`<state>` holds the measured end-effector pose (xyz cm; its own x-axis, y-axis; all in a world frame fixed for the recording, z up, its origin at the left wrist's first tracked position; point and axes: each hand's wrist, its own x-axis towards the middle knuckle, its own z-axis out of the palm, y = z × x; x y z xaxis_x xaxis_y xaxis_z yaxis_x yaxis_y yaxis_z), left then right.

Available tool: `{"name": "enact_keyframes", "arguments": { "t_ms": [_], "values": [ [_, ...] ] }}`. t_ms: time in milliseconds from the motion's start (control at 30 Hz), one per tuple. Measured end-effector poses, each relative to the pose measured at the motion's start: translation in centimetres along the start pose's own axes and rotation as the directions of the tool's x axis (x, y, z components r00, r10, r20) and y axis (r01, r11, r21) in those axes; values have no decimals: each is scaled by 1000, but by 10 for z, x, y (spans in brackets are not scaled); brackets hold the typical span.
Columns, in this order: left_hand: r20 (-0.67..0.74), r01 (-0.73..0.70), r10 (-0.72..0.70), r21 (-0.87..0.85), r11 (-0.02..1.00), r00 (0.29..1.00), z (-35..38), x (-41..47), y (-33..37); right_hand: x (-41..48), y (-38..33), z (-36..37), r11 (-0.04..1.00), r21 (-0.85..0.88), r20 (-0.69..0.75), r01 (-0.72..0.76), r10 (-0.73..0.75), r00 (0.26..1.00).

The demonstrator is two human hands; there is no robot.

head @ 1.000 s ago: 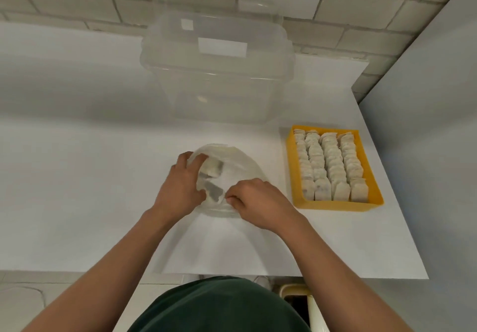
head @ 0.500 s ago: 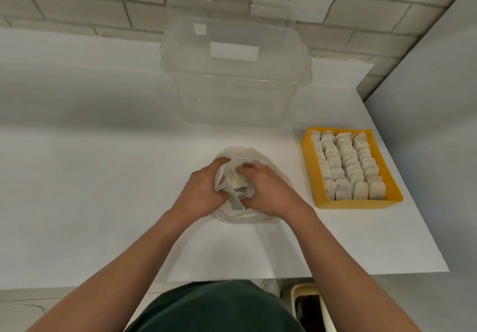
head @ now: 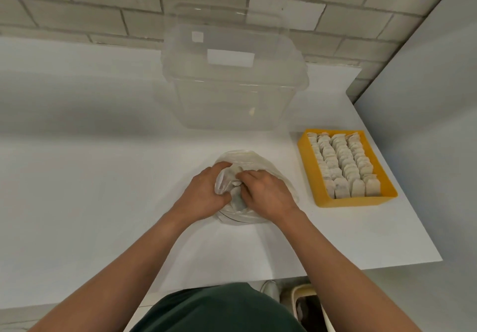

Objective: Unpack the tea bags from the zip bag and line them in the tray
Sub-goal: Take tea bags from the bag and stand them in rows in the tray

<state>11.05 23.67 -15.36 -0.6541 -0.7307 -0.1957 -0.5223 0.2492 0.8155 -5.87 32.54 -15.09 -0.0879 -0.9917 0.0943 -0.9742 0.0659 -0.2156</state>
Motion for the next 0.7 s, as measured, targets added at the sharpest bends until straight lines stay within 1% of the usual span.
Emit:
{"name": "enact_keyframes", "arguments": {
  "t_ms": [67,100,167,233,333,400,467,533,567,600,633,667,700],
  "values": [
    [-22,-2,3,19,1000,1000,-2,-2,2,-1,3,-2,1000,-20,-43,-5,4,999],
    [-31,-10,10,25,1000,999,-3,-3,3,-2,4,-5,999,-35,-41,-5,4,999],
    [-38,-24,26,51,998,999,-5,-3,3,-3,6,-14,999,-47,-6,-8,8,1000],
    [-35,-26,28,64,998,999,-8,-5,6,-6,9,-26,1000,3,28,-29,29,999],
    [-28,-35,36,41,999,999,-12,-12,18,-13,15,-52,970,198,34,-144,139,990],
    [-66,-102,105,54,993,992,-17,-21,32,-16,21,-69,910,352,65,-220,211,975],
    [-147,-208,215,61,976,966,-22,-31,50,-17,25,-86,834,494,113,-245,218,969],
    [-176,-286,280,-9,958,944,-28,-35,68,-19,25,-103,768,602,154,-220,158,975],
    [-134,-285,270,-105,953,953,-31,-34,74,-19,24,-111,746,636,164,-198,120,979],
    [-35,-235,234,-233,944,972,-33,-32,81,-19,23,-118,734,656,166,-175,85,982],
    [103,-144,193,-362,921,976,-36,-29,86,-18,23,-124,724,672,169,-156,56,984],
    [247,-40,170,-458,888,954,-37,-26,90,-16,23,-129,717,682,175,-143,29,984],
    [363,49,168,-521,852,916,-37,-24,94,-15,23,-133,715,687,184,-130,1,983]
  ]
}}
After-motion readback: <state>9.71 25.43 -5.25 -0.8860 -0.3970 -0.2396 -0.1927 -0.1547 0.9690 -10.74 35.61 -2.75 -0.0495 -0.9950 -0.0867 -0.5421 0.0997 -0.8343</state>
